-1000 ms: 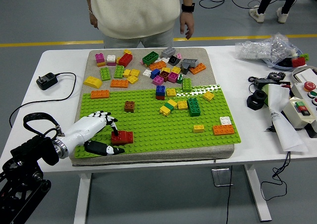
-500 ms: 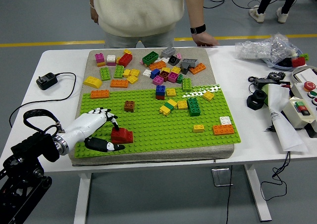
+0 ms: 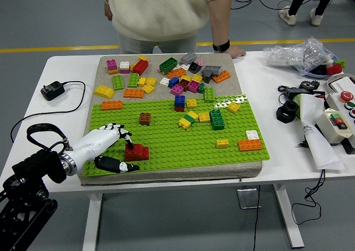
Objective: Pick up the brick,pile it on top of brick,press brick,pick up the brick,pile it on top of brick,press brick
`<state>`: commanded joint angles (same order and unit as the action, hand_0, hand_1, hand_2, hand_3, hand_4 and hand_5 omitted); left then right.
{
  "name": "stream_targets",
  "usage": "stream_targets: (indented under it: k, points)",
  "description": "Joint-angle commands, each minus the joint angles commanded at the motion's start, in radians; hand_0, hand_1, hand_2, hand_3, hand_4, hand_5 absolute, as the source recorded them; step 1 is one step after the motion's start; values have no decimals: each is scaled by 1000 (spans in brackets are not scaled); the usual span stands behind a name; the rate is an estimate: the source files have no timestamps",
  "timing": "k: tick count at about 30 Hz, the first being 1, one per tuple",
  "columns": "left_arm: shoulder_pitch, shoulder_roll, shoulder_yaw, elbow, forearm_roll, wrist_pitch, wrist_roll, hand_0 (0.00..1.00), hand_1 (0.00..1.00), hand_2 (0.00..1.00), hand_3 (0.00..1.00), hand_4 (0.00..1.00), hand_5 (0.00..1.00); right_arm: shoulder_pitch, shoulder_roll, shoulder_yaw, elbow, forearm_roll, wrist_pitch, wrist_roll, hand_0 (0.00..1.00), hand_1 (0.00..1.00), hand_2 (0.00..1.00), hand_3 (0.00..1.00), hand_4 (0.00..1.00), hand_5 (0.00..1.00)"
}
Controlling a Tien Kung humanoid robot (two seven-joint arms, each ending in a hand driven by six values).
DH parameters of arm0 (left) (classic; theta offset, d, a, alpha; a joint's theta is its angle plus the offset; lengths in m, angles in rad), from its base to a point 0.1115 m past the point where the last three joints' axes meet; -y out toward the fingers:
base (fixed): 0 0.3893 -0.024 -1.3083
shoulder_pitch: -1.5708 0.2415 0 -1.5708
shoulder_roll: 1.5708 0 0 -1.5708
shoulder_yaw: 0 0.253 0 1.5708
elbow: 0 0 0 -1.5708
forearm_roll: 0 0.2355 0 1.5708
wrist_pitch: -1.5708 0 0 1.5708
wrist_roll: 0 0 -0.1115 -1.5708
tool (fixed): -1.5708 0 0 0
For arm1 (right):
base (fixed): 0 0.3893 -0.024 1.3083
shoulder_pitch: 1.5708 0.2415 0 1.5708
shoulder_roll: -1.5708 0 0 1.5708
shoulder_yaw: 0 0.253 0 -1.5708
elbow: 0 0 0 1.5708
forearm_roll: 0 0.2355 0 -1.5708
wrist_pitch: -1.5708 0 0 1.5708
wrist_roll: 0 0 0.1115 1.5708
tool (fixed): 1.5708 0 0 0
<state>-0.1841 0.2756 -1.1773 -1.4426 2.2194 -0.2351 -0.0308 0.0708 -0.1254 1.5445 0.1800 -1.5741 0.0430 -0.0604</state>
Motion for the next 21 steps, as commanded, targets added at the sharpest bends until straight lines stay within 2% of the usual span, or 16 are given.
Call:
stream_targets:
  k: [21]
  points:
    - [-1,-1,-1,-6,-5,-8,1,998,988,866,596,998,565,1,0,1,0,0,0,0,762,677,722,744,998,687]
